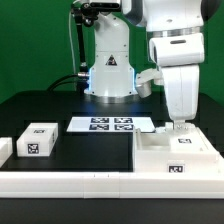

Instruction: Assemble cabinet

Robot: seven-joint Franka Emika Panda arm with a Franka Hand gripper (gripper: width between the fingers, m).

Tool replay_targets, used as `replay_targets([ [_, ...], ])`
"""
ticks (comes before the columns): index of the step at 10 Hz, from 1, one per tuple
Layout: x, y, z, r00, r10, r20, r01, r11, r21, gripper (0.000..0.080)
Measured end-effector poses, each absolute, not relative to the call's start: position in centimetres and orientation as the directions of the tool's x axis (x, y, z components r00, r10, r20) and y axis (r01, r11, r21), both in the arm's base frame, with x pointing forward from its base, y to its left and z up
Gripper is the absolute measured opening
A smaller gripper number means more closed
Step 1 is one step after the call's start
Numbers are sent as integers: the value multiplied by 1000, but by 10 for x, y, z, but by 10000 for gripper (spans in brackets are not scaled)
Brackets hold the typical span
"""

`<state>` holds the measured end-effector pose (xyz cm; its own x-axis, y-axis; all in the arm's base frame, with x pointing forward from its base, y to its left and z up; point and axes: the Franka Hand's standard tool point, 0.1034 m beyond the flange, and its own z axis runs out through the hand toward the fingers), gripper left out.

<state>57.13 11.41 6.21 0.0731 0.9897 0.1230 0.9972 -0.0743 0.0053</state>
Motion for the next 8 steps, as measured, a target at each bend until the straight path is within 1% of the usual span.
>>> replay_targets([
  [1,580,115,62,76,989,130,997,-79,14,62],
  [2,582,115,61,77,989,129,997,-78,7,62],
  [8,582,115,61,79,989,128,997,-80,6,62],
])
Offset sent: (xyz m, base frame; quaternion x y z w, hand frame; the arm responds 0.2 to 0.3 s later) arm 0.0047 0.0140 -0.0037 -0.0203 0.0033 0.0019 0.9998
